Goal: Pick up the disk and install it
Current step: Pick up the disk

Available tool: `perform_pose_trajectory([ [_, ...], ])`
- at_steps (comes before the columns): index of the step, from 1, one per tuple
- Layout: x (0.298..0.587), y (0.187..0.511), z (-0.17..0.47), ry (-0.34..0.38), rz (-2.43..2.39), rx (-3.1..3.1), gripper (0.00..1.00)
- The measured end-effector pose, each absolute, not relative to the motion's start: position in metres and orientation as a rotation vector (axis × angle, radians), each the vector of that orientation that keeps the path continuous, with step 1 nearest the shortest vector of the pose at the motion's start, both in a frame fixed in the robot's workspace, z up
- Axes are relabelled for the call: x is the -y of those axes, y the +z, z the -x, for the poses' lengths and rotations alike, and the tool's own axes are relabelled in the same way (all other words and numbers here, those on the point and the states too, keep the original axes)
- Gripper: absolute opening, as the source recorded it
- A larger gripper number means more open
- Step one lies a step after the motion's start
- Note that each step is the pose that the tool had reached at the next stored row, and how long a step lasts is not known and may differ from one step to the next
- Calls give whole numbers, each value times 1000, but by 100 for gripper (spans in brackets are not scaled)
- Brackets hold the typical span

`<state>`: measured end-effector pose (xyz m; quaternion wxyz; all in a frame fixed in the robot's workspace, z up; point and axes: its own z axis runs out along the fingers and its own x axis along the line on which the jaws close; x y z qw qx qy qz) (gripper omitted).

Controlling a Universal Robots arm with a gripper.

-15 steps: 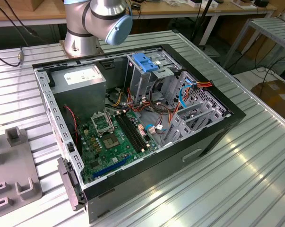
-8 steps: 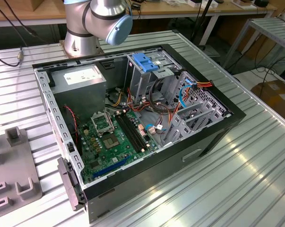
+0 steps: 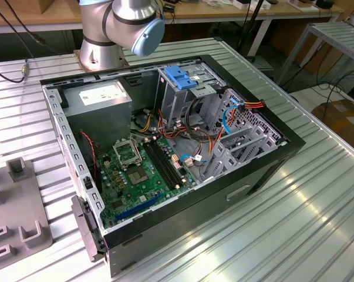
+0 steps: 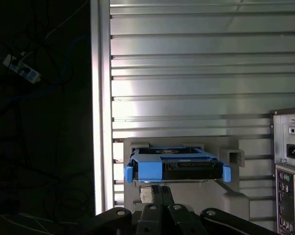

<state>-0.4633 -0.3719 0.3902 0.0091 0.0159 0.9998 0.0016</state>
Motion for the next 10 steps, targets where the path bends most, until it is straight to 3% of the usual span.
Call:
perform_pose_trajectory([
  [10,372,390,463,6,80,-3123,10],
])
